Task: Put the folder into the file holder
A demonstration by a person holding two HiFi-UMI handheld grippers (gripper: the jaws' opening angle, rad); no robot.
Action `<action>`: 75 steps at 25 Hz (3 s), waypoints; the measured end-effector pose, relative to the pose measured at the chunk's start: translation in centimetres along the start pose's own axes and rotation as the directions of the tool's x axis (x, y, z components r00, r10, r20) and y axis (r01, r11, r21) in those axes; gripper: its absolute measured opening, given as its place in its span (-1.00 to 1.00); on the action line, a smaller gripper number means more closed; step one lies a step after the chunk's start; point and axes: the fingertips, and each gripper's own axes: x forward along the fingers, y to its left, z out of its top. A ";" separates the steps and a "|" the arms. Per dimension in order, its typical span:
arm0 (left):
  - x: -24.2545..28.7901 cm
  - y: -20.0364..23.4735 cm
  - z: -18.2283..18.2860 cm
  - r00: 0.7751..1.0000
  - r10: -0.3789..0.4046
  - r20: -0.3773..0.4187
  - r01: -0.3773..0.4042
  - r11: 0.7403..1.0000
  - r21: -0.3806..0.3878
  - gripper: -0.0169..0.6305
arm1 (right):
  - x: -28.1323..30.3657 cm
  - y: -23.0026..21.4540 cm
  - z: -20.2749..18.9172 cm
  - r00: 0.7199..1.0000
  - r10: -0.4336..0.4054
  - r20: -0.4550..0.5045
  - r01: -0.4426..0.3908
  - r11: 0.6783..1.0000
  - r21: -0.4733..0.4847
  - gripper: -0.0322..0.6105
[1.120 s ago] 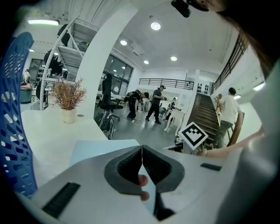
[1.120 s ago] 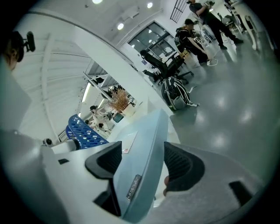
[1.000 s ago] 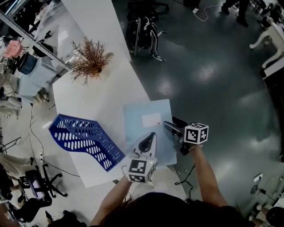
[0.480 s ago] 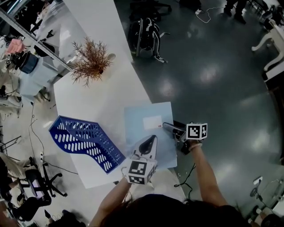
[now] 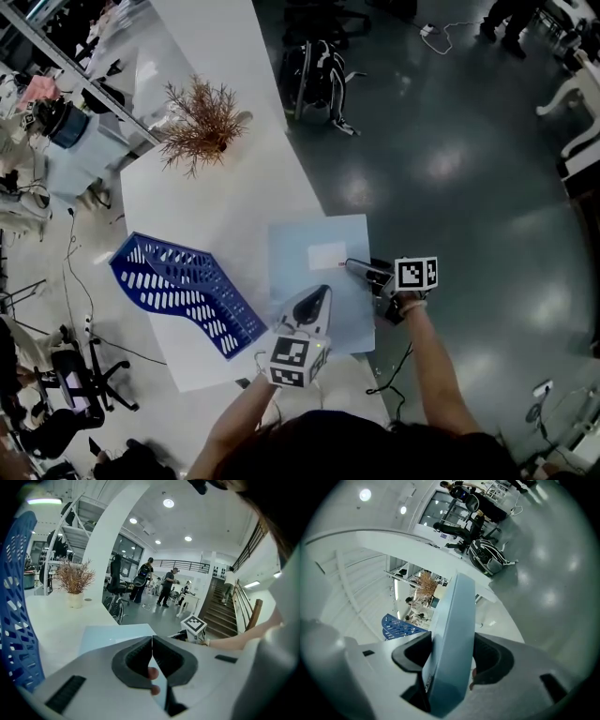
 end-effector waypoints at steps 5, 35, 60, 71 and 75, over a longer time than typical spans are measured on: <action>-0.8 0.0 0.2 1.000 0.006 0.008 -0.006 1.000 -0.004 -0.93 | -1.0 0.3 -0.2 1.000 0.003 0.015 -0.004 0.999 0.046 -0.15; -8.2 -2.1 1.2 0.996 -0.021 0.081 0.019 1.000 0.021 -0.93 | -9.7 6.6 -1.4 0.952 -0.083 0.296 0.040 0.988 0.150 -0.43; -16.9 -2.3 2.2 0.990 0.021 0.140 -0.026 0.999 0.033 -0.93 | -18.3 15.5 -4.4 0.823 -0.081 0.563 0.061 0.997 0.054 -0.43; -21.2 -0.7 1.7 0.987 0.022 0.156 -0.031 0.998 0.053 -0.93 | -19.5 19.7 -6.3 0.748 -0.052 0.661 0.079 0.997 -0.012 -0.43; -22.8 -0.2 1.7 0.986 0.019 0.166 -0.030 0.998 0.061 -0.93 | -19.6 21.4 -7.2 0.733 -0.046 0.678 0.092 0.995 -0.032 -0.43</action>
